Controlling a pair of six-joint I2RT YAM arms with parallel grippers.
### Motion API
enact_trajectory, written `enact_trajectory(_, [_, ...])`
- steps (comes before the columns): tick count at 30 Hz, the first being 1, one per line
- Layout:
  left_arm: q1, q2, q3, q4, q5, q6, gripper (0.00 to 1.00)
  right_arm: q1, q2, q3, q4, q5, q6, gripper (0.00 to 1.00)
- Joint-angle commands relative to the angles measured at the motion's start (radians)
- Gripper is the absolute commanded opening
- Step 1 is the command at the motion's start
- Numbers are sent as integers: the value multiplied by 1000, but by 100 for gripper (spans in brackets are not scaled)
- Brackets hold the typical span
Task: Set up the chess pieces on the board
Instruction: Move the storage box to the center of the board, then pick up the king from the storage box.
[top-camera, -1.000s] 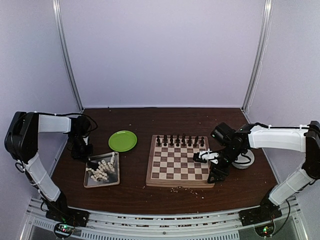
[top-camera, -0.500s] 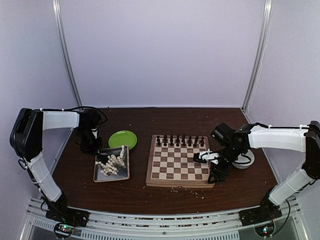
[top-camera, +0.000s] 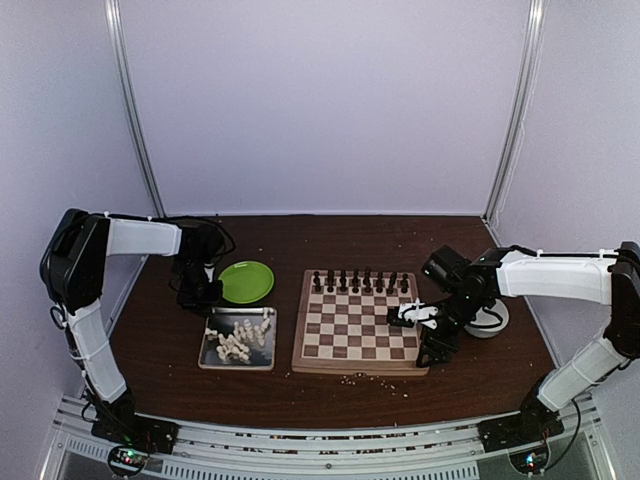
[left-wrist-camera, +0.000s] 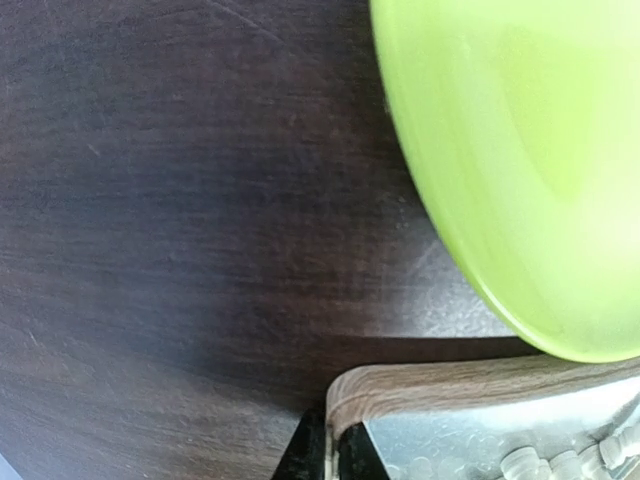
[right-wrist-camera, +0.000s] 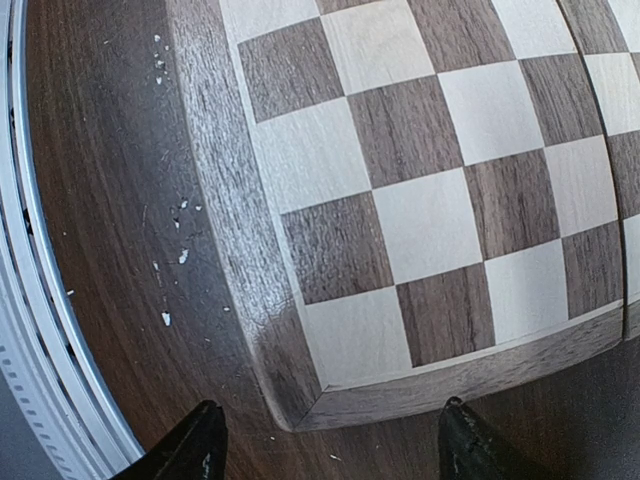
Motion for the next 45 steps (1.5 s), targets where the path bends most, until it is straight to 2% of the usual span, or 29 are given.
enact_trajectory(1, [-6, 6, 34, -16, 15, -51, 7, -6, 15, 6, -12, 1, -10, 72])
enact_trajectory(6, [-15, -13, 40, -17, 38, -52, 10, -6, 18, 7, -12, 3, -11, 72])
enact_trajectory(9, [-15, -44, 28, -49, 29, -42, 23, -6, 19, 7, -10, 4, -6, 72])
enact_trajectory(13, [-15, -141, 0, -107, -25, -10, 36, -7, 2, 7, -4, 5, 4, 73])
enact_trajectory(16, [-16, -240, -18, -93, -30, 57, 39, -8, -13, 32, -22, 6, 13, 73])
enact_trajectory(20, [-44, -387, -86, 54, -1, 184, 40, -8, -22, 99, -74, 22, 7, 73])
enact_trajectory(23, [-66, -517, -195, 253, 40, 218, 41, -8, -18, 178, -103, 36, 15, 72])
enact_trajectory(27, [-93, -623, -350, 515, 165, 236, 41, -5, 13, 315, -119, 6, 51, 71])
enact_trajectory(29, [-99, -634, -398, 620, 221, 240, 41, -3, 36, 371, -110, -27, 71, 70])
enact_trajectory(32, [-132, -623, -445, 686, 243, 260, 40, 1, 77, 436, -70, -82, 101, 68])
enact_trajectory(35, [-189, -591, -458, 691, 182, 257, 37, 3, 119, 494, -48, -137, 128, 67])
enact_trajectory(38, [-231, -549, -452, 674, 156, 257, 36, 3, 118, 483, -8, -188, 154, 66])
enact_trajectory(42, [-292, -486, -412, 618, 139, 292, 41, 3, 105, 408, 35, -174, 163, 66])
enact_trajectory(45, [-325, -419, -346, 535, 88, 303, 54, -2, 43, 283, 76, -128, 142, 65])
